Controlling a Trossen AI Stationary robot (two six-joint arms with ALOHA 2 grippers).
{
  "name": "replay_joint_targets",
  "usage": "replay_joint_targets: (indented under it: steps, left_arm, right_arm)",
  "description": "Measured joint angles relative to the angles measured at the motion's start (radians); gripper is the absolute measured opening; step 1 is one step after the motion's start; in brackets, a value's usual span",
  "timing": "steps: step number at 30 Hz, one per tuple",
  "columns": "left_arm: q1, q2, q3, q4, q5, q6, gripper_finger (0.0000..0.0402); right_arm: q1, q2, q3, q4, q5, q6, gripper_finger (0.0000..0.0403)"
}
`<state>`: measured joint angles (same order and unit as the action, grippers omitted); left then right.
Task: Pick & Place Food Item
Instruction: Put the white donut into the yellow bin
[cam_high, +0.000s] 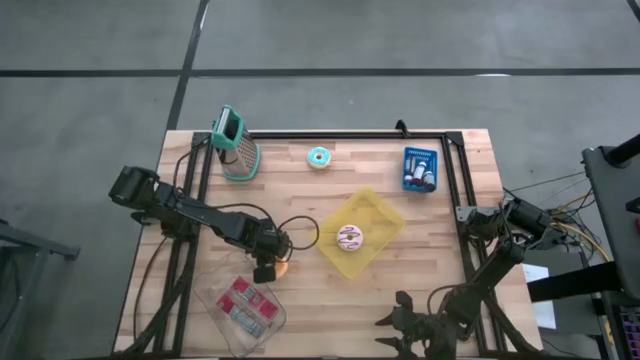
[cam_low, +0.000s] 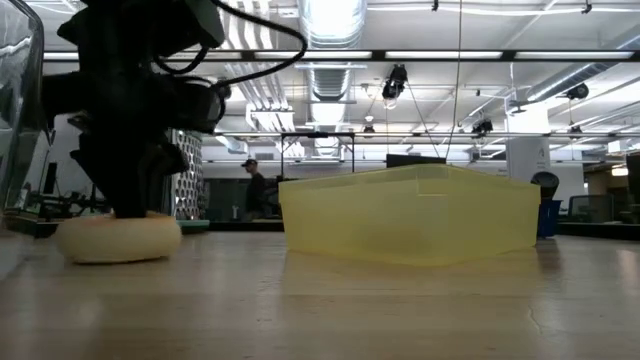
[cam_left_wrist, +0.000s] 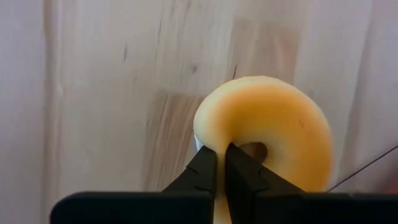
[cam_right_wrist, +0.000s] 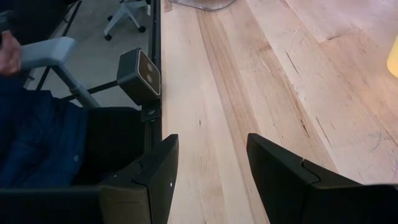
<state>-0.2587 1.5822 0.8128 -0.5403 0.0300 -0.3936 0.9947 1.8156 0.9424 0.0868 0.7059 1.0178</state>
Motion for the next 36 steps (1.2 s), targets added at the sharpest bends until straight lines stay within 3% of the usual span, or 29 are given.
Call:
replay_joint_targets:
  steps: [10,21,36]
  left_arm:
    - [0.000,-0.004,0.137,-0.097,-0.037,0.065,0.0019]
    - [0.013,-0.013,0.339,-0.119,-0.211,0.276,0.0019]
    - [0.140,-0.012,0.618,-0.099,-0.203,0.440,0.0019]
  right_arm:
    - [0.000,0.000,0.000,0.000,0.000,0.000,0.0187]
    - [0.000,0.000,0.000,0.000,0.000,0.000,0.0187]
    - [0.000,0.000,0.000,0.000,0.000,0.000,0.0187]
